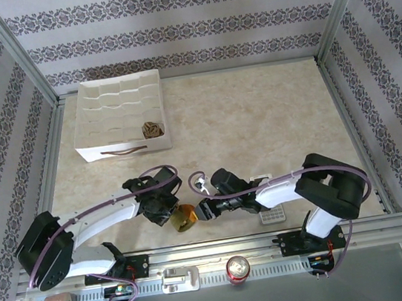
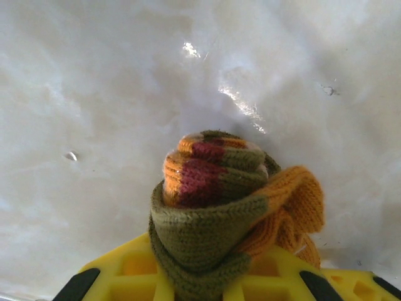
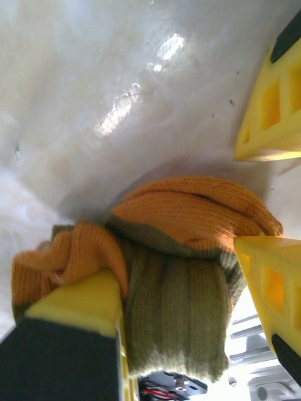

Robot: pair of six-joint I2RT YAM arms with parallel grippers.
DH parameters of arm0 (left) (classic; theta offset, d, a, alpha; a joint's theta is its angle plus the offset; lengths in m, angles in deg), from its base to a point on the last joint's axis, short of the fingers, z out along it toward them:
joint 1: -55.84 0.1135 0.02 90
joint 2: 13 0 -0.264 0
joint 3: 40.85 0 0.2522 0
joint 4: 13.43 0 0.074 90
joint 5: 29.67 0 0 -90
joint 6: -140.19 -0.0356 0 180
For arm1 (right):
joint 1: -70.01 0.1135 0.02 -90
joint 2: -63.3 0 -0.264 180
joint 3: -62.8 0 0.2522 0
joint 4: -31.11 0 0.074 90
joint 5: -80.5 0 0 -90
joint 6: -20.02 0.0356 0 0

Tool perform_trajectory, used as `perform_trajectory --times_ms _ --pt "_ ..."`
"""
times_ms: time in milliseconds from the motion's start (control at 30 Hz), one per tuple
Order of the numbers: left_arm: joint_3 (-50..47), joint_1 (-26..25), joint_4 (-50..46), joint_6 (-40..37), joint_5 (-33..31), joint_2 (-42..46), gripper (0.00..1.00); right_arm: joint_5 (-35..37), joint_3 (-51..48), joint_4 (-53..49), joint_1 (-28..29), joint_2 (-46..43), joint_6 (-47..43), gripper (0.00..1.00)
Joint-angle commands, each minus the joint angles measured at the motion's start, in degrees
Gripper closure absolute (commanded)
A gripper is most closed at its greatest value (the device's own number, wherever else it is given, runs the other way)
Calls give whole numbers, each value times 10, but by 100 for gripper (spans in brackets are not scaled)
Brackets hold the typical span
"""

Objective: Roll the socks

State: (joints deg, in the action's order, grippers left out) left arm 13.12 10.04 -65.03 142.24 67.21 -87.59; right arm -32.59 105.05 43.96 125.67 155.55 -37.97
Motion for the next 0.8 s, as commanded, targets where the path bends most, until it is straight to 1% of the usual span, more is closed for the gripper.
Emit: perform_trajectory --times_ms 0,167,233,333,400,500,600,667,700,733,767 --pt "-15 -10 17 -16 -12 8 100 6 12 33 0 28 49 68" --pt "-12 -13 10 -23 -15 11 100 -17 32 62 -1 71 67 70" --pt "-15 -13 12 -22 -17 14 100 -20 33 69 -1 71 75 69" --pt "-17 -13 11 -22 -19 14 100 -25 21 81 -1 57 86 66" --pt "-20 -13 15 -22 -19 11 100 -39 12 95 -2 48 97 65" --pt "-21 -13 20 -21 -21 7 100 -72 1 118 -2 48 113 68" --pt "-20 -13 22 -23 -21 0 100 -111 -4 154 -4 65 135 66" --pt "-17 -13 22 -25 -20 -6 100 -126 -2 158 -4 74 144 65" --pt "-15 -13 25 -27 -19 -7 100 -128 1 158 -4 78 144 66" --pt "-14 -13 26 -27 -18 -10 100 -128 5 158 -5 83 145 69" --pt "-14 -13 28 -28 -17 -12 100 -131 9 158 -5 88 144 75"
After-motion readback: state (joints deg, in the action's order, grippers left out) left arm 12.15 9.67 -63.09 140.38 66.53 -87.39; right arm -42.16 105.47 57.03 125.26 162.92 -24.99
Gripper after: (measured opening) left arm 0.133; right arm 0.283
